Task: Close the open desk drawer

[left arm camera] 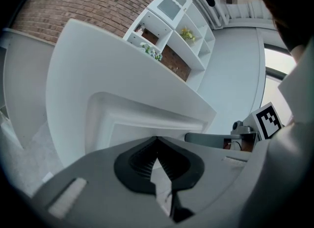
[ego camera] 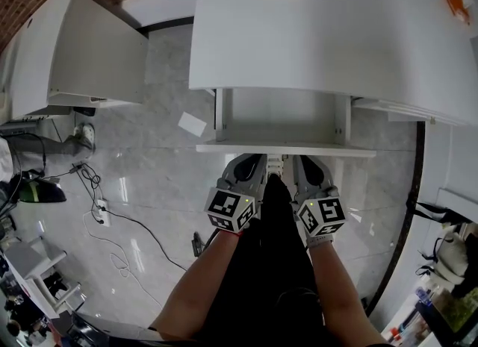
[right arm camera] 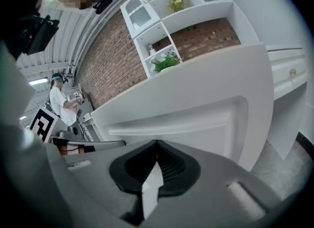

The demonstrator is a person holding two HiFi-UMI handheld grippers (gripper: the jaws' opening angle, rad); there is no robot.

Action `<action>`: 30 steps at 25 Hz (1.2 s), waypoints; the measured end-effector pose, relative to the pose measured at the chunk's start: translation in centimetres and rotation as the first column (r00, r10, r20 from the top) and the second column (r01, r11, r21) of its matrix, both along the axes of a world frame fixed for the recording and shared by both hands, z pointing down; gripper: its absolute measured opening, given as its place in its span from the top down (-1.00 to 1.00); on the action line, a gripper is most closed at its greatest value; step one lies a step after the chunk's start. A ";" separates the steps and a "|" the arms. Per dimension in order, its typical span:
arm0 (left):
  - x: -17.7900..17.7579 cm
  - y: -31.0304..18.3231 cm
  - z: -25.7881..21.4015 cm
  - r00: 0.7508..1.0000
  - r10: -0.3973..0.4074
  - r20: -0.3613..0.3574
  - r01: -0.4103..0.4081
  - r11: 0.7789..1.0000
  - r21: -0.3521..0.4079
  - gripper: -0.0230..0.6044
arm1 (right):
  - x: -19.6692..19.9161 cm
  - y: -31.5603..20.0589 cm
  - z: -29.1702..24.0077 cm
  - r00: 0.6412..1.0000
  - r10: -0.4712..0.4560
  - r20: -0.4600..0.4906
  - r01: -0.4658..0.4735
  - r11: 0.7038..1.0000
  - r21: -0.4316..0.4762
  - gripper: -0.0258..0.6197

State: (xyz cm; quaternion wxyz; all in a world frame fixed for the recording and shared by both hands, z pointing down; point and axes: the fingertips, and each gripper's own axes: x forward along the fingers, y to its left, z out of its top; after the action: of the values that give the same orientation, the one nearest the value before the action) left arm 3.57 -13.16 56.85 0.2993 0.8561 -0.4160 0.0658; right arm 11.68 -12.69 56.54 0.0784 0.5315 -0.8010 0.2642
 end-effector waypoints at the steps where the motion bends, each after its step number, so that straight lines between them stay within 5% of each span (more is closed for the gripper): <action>1: 0.0 -0.3 0.0 1.000 -0.003 0.000 0.003 1.000 -0.001 0.92 | 0.0 -0.3 0.0 1.000 -0.001 0.001 0.001 1.000 -0.001 0.92; 30: 0.3 -7.0 0.0 0.998 -0.065 -0.013 0.065 0.998 -0.009 0.92 | 0.4 -6.9 0.0 0.997 0.013 0.071 -0.011 1.000 -0.024 0.92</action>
State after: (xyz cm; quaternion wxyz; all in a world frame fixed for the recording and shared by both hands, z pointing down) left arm 3.84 -20.15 56.86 0.3080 0.8412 -0.4414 0.0520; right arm 12.07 -19.63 56.52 0.0547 0.5255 -0.7969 0.2930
